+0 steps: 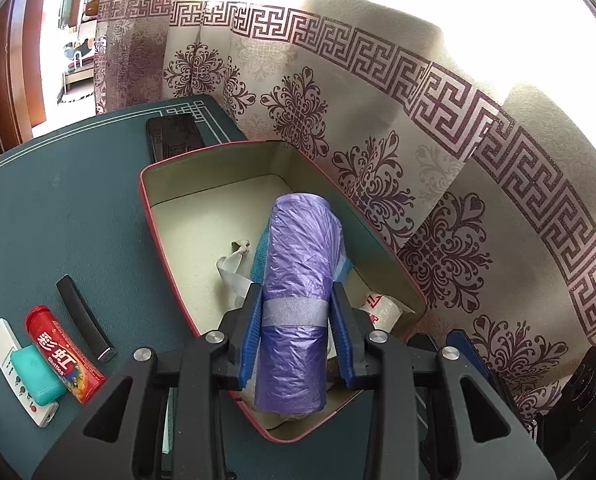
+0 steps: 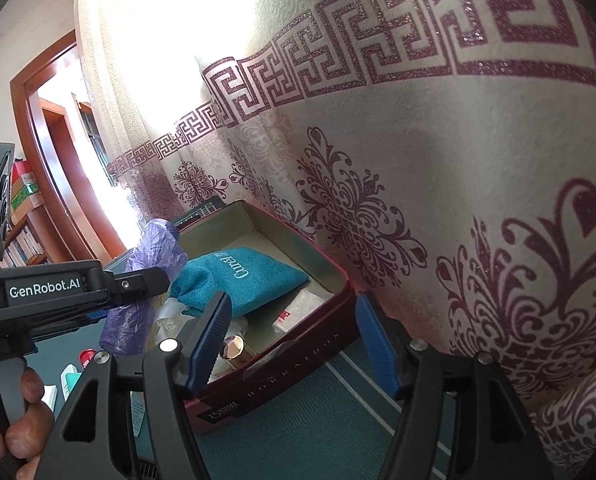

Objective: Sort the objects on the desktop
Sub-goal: 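Carry the purple roll and gold-capped bottle into the tin and release both, then withdraw both grippers from the tin back toward the table items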

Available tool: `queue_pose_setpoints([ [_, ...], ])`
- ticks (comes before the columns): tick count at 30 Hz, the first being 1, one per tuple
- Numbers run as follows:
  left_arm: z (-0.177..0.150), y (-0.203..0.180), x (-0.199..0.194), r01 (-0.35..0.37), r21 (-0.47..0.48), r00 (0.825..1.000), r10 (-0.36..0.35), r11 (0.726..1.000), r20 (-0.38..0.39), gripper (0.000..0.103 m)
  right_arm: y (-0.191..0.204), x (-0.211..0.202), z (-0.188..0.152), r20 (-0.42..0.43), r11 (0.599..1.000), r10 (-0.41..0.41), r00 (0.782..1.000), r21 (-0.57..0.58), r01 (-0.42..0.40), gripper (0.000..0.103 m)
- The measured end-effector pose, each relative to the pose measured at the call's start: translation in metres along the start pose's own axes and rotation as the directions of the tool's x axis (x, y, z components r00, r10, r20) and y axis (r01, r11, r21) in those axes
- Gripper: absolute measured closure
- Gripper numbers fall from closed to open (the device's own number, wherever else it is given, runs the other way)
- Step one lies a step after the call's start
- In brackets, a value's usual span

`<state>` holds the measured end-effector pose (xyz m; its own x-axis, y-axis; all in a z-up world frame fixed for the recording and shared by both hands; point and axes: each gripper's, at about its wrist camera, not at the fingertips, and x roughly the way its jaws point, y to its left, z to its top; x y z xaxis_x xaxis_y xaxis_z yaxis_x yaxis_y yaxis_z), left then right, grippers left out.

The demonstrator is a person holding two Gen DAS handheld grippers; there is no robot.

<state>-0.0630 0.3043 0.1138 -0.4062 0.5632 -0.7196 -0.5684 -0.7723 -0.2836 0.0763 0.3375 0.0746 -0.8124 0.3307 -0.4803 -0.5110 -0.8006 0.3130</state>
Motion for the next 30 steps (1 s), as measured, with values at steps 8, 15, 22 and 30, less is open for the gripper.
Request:
queue_pose_setpoints([
  [8,0.000,0.012,-0.005,-0.016,-0.049,1.000,0.017,0.999,0.015,0.058,0.000,0.003,-0.002,-0.003,1.000,0.001,1.000,0.004,-0.001,0.030],
  [15,-0.006,0.018,-0.013,-0.017,-0.058,1.000,0.018,0.998,0.019,0.058,0.000,0.003,-0.001,0.002,1.000,0.001,1.000,-0.001,-0.001,0.028],
  [22,-0.021,0.024,-0.021,-0.065,-0.050,0.998,0.066,0.997,0.017,0.058,0.002,0.004,-0.001,0.003,1.000,0.003,1.000,0.001,-0.003,0.024],
  [30,-0.035,0.058,-0.047,-0.126,-0.104,0.992,0.127,0.987,0.006,0.049,0.003,0.003,-0.001,0.003,1.000,0.004,1.000,-0.001,-0.004,0.024],
])
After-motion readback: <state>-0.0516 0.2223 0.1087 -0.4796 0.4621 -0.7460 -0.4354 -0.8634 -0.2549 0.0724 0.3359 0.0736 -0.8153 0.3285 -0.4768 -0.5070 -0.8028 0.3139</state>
